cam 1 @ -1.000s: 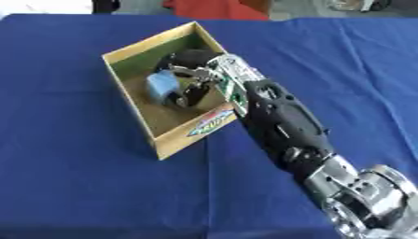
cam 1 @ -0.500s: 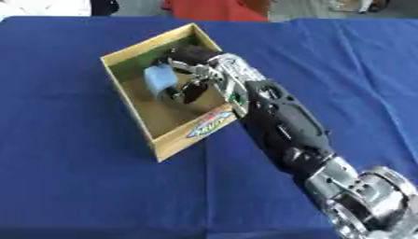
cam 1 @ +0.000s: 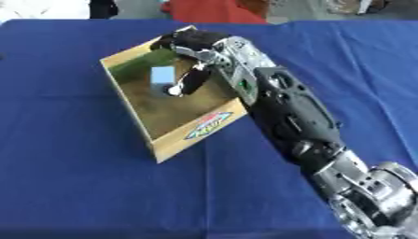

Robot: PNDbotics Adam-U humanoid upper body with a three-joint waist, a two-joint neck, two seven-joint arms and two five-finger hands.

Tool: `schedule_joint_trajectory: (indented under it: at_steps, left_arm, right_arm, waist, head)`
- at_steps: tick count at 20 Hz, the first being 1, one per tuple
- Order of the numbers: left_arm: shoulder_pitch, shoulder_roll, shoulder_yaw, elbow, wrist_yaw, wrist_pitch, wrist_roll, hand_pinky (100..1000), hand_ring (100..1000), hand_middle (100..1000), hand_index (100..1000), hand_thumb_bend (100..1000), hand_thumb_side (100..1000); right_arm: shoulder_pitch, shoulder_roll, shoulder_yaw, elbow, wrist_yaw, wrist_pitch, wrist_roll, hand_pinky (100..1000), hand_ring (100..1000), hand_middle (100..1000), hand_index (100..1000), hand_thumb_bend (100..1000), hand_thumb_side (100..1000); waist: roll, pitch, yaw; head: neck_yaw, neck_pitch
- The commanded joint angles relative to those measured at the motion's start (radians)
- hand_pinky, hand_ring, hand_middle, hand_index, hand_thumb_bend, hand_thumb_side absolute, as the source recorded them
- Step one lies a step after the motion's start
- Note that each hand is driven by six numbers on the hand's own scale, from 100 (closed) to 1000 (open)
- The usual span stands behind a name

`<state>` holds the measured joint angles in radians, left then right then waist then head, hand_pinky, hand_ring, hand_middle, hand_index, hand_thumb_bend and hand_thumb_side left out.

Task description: Pick up objects on the table and place them in the box.

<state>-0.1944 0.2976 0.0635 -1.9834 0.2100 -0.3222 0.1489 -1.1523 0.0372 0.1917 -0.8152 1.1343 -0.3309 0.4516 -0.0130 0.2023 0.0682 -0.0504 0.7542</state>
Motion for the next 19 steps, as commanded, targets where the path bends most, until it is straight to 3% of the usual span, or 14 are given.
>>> schedule_joint_trajectory:
  at_steps: [1,4,12,13,19]
  left_arm:
    - [-0.007,0.014,0.002,-0.017,0.002,0.002,0.0,567,789,684,729,145,910]
    - [-0.007,0.014,0.002,-0.017,0.001,0.003,-0.001,566,789,685,729,150,916]
    - [-0.005,0.013,0.004,-0.017,-0.001,0.005,0.0,566,789,685,729,151,916]
    - [-0.005,0.014,0.004,-0.017,-0.002,0.005,0.0,567,789,686,729,151,916]
    - [-0.005,0.018,0.008,-0.017,-0.006,0.001,0.005,568,788,686,729,151,913]
  right_arm:
    - [-0.019,-0.016,-0.004,-0.024,0.007,-0.004,0.016,932,958,903,1000,246,100]
    - [-0.017,-0.015,-0.011,-0.024,-0.011,0.014,-0.007,915,941,891,1000,227,100]
    - [-0.016,-0.047,-0.016,-0.138,-0.081,0.069,-0.076,882,907,839,971,143,298]
    - [-0.017,-0.059,-0.015,-0.167,-0.093,0.076,-0.084,875,899,823,950,103,369]
    - [0.005,-0.179,-0.006,-0.387,-0.219,0.13,-0.134,844,846,766,873,100,701]
  waist:
    - [0.008,-0.016,-0.001]
    - [0.007,-0.015,-0.001]
    - [0.006,-0.018,-0.001]
    - [0.005,-0.018,-0.001]
    - [0.003,-0.019,-0.007]
  head:
    - [0.001,-0.002]
    - [0.001,-0.001]
    - [0.006,-0.001]
    - [0.008,-0.001]
    - [0.024,0.004]
